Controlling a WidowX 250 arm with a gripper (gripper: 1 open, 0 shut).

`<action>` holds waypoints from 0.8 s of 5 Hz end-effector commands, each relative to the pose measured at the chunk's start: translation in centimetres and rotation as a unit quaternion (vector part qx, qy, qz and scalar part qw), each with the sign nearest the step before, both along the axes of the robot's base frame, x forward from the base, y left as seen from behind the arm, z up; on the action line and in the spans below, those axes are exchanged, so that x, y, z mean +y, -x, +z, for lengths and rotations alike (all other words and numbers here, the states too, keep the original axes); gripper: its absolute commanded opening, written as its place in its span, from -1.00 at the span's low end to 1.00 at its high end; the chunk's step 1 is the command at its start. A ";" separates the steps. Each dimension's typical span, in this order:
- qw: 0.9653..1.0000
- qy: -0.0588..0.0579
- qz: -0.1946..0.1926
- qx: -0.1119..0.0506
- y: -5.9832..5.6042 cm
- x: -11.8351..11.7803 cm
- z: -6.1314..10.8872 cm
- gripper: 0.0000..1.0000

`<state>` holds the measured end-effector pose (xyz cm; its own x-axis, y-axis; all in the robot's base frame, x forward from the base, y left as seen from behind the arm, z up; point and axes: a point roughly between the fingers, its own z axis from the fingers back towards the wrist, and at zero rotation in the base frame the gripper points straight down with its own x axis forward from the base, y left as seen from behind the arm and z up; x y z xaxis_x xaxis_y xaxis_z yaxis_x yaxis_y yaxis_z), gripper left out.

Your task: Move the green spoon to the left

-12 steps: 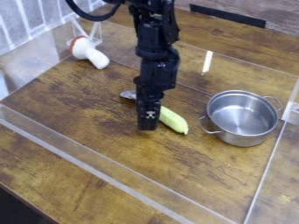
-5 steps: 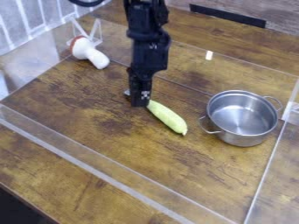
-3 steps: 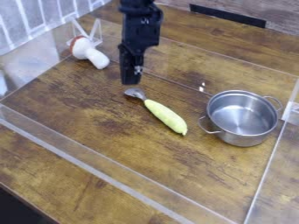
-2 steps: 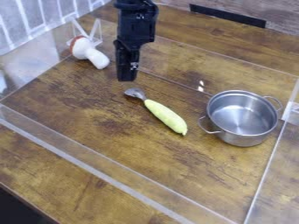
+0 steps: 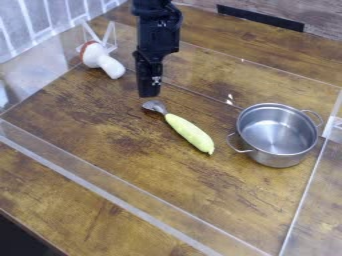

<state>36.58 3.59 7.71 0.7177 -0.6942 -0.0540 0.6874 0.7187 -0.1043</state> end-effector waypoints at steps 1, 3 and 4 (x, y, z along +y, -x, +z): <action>0.998 -0.006 0.014 -0.061 0.0 1.3 4.4 -1.00; 0.998 0.005 0.005 -0.069 0.1 1.2 4.1 1.00; 0.997 0.013 -0.002 -0.074 0.1 1.0 3.6 -1.00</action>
<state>36.33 3.79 7.85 0.7055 -0.7086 0.0100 0.7059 0.7014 -0.0989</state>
